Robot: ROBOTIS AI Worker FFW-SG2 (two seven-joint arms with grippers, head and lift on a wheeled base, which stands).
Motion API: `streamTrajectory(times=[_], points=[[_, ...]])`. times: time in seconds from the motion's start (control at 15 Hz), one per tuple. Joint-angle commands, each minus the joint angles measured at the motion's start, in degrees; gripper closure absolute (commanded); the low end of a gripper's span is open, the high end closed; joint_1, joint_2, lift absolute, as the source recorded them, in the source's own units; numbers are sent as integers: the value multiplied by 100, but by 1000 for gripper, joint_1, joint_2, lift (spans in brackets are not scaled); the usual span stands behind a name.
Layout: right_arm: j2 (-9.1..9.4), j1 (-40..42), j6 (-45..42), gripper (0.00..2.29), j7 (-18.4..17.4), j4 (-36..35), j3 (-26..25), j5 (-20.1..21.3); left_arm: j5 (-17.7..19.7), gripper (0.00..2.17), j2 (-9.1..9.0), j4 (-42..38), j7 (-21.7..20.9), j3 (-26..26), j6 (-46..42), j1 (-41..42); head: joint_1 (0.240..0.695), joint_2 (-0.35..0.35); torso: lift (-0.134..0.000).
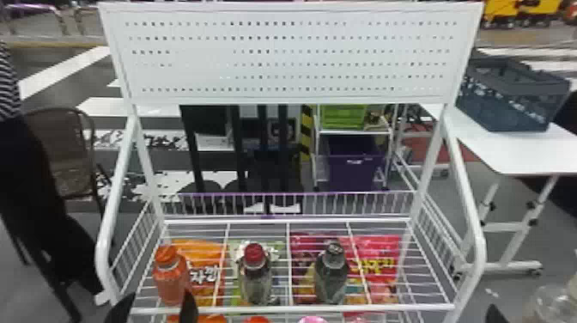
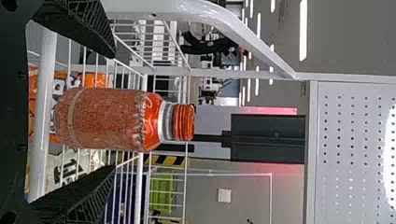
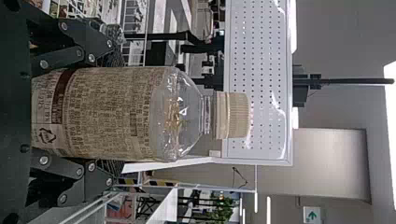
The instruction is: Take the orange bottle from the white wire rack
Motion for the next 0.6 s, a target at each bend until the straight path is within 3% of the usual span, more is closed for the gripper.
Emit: streamTrajectory(times=[0.0, 0.53], points=[[5, -21, 117, 1035, 5, -29, 0, 31, 180, 29, 51, 332, -65, 0, 5, -314, 499, 0, 0], [5, -100, 346, 1035, -4, -56, -18, 84, 320, 29, 60, 736, -294, -105, 321, -911, 499, 0, 0]])
